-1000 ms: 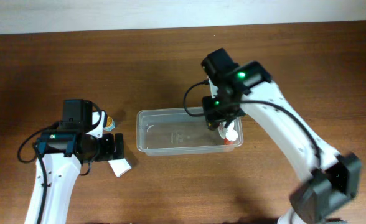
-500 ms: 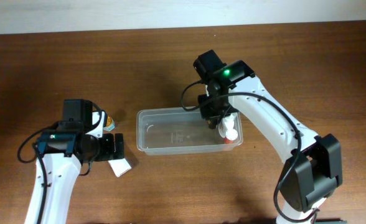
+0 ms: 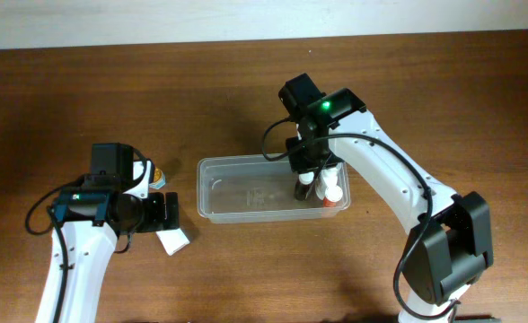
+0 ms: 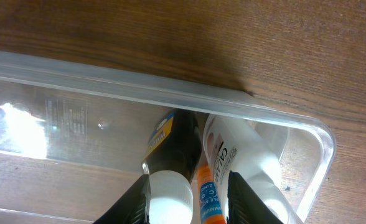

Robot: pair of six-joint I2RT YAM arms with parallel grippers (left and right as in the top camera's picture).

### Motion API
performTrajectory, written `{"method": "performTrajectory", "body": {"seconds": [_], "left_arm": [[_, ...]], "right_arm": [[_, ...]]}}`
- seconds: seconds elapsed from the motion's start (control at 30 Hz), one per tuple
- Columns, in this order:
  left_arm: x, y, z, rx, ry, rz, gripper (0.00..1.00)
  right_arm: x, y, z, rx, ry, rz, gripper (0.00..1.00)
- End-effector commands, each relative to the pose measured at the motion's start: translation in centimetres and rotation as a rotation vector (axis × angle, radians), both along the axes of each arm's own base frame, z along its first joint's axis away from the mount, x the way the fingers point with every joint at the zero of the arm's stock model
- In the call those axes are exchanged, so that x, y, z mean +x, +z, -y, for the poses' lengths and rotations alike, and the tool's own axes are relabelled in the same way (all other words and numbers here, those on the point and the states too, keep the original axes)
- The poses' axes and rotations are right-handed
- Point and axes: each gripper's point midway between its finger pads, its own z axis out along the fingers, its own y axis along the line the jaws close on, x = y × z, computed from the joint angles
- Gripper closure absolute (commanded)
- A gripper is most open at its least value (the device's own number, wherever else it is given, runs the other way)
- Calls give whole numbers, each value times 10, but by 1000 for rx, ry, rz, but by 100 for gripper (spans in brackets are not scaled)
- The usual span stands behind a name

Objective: Pack container
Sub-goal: 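Lower the dark bottle into the container and open the right gripper, then carry the white-green medicine box with left gripper into the container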

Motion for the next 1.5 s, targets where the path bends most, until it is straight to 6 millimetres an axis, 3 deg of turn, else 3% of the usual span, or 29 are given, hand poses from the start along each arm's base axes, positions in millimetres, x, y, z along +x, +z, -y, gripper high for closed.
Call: {"method": "performTrajectory", "body": {"seconds": [0.0, 0.13, 0.17, 0.2, 0.23, 0.33, 0.43, 0.6, 0.77, 1.0, 1.17, 1.47], "left_arm": [[4, 5, 1, -13, 11, 16, 0], [4, 5, 1, -13, 12, 16, 1], [4, 5, 1, -13, 11, 17, 1], [6, 5, 1, -13, 11, 25, 0], [8, 6, 1, -13, 11, 31, 1], [10, 6, 1, -18, 29, 39, 1], [11, 6, -2, -27, 132, 36, 1], [12, -8, -10, -24, 335, -15, 1], [18, -39, -11, -24, 428, -111, 1], [18, -94, -10, 8, 441, -287, 1], [13, -116, -10, 26, 440, -362, 2], [12, -121, -11, 36, 441, -375, 54]], "right_arm": [[2, 2, 0, -18, 46, 13, 67], [11, 51, 0, 6, 47, 116, 61], [13, 70, 1, 19, 50, 158, 59], [17, 113, 5, 49, 48, 258, 49], [19, 133, 9, 64, 36, 306, 41], [18, 192, 38, 112, -36, 447, 21], [9, 218, 83, 121, -141, 499, 14], [-12, 204, 146, 78, -251, 378, 11], [-21, 176, 176, 59, -304, 249, 11], [-21, 151, 191, 57, -354, 174, 11], [-21, 147, 191, 56, -354, 166, 12], [-21, 147, 191, 56, -354, 166, 11]]}}
